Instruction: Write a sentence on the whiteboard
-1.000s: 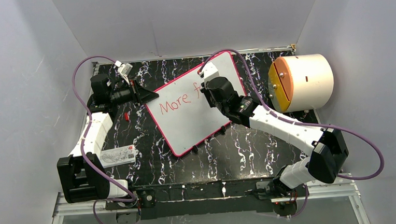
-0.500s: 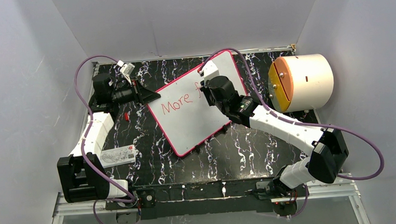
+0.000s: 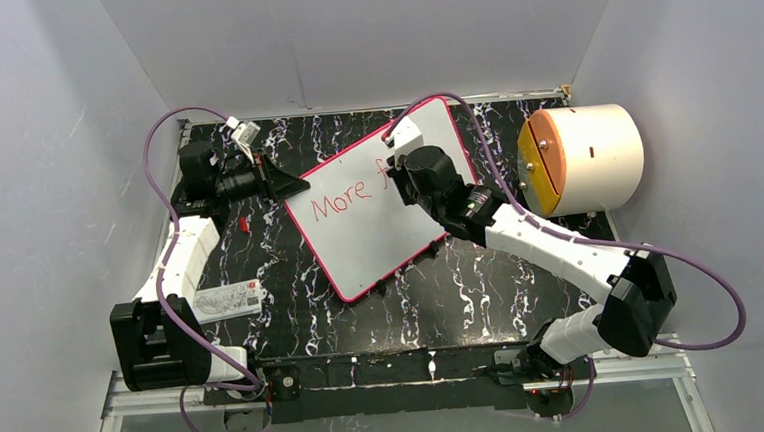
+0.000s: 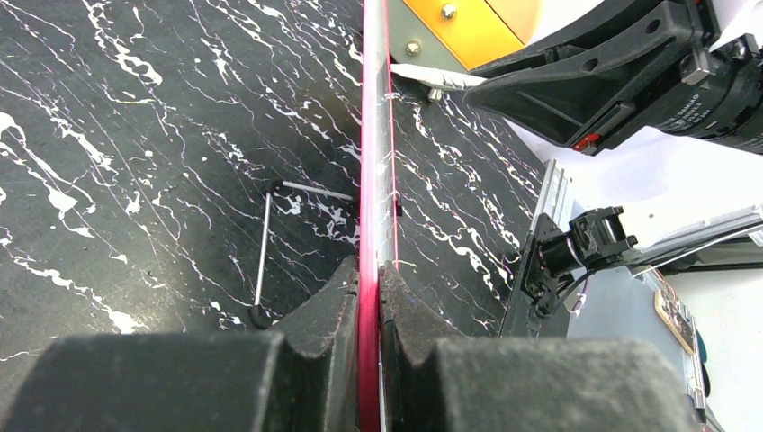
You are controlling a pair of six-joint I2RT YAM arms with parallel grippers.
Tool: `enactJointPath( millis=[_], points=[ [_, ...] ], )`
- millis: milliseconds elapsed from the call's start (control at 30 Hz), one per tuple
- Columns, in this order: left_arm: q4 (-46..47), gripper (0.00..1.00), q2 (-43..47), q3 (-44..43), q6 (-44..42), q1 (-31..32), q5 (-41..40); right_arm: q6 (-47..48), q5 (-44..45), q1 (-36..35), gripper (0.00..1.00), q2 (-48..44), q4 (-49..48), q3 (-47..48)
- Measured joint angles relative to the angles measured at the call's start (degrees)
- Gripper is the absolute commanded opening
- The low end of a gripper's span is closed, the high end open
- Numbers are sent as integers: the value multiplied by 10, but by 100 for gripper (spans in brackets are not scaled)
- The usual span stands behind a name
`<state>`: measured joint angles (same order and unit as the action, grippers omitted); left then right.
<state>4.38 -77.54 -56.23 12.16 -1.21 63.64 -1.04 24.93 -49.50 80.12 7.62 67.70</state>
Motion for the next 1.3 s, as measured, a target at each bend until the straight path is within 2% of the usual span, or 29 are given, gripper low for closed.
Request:
enactJointPath(
  millis=[333,1300],
  points=[
    [-5,0,0,-2,-3,0,0,26,1,21,0,-25,3,-1],
    [-8,0,0,-3,-6,1,-1,30,-33,37,0,-1,-1,-2]
  ],
)
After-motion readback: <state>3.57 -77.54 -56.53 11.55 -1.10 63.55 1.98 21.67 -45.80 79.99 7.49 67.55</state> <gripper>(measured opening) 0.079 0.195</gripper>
